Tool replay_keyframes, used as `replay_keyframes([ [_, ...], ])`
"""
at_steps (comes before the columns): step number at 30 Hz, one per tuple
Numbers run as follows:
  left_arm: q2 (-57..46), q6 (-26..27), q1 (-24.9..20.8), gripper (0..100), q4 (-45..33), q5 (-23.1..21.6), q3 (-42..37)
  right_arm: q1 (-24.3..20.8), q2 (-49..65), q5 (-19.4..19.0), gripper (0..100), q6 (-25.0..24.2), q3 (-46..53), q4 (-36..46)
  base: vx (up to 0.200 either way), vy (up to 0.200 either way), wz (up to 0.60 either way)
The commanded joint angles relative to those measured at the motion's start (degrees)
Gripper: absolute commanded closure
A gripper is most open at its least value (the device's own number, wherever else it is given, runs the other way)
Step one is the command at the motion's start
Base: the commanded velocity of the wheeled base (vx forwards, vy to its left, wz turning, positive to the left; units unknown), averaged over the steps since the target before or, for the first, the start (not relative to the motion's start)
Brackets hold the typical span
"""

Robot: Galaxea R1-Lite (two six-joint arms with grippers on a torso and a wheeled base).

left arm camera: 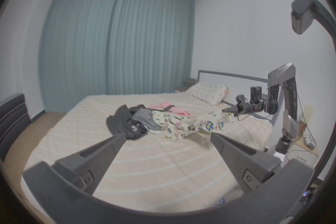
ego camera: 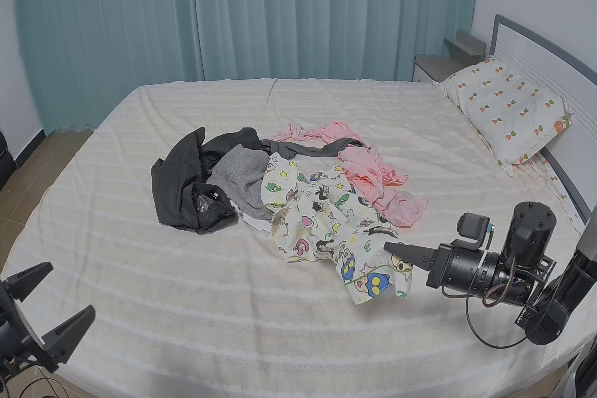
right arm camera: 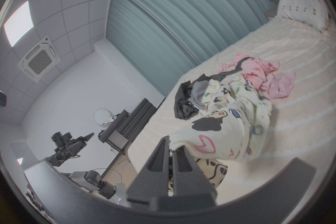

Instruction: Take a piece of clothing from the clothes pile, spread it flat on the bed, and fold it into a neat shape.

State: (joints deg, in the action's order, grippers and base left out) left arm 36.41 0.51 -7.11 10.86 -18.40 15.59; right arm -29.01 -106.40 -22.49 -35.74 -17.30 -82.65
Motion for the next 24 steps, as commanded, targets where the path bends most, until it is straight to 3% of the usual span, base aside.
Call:
replay_keyframes([
  [1,41.6,1.8,-15.4,0,16.4,-5.4,2.6,-4.2,18.9,-1.0,100,-0.6,-12.2,11.7,0.0,0.0,0.0],
  [9,56.4,1.6,-22.4,0,23.9,-1.9,2.5,-8.6,19.8,-0.8,100,-2.2,-15.5,14.1,0.0,0.0,0.0],
  [10,61.2,1.6,-24.4,0,28.1,-0.7,2.5,-10.6,19.7,-0.4,100,-2.2,-16.9,14.1,0.0,0.0,0.0],
  [15,68.5,1.1,-27.2,0,36.1,3.9,2.6,-11.1,19.1,-0.4,100,-2.4,-19.0,14.4,0.0,0.0,0.0],
  [19,73.4,-1.3,-29.0,0,43.6,6.1,2.6,-12.8,19.1,-0.4,100,-2.5,-18.5,14.4,0.0,0.0,0.0],
  [24,81.1,-5.4,-32.5,0,57.3,11.9,3.2,-13.1,17.9,-0.4,100,-2.5,-18.4,14.4,0.0,0.0,0.0],
])
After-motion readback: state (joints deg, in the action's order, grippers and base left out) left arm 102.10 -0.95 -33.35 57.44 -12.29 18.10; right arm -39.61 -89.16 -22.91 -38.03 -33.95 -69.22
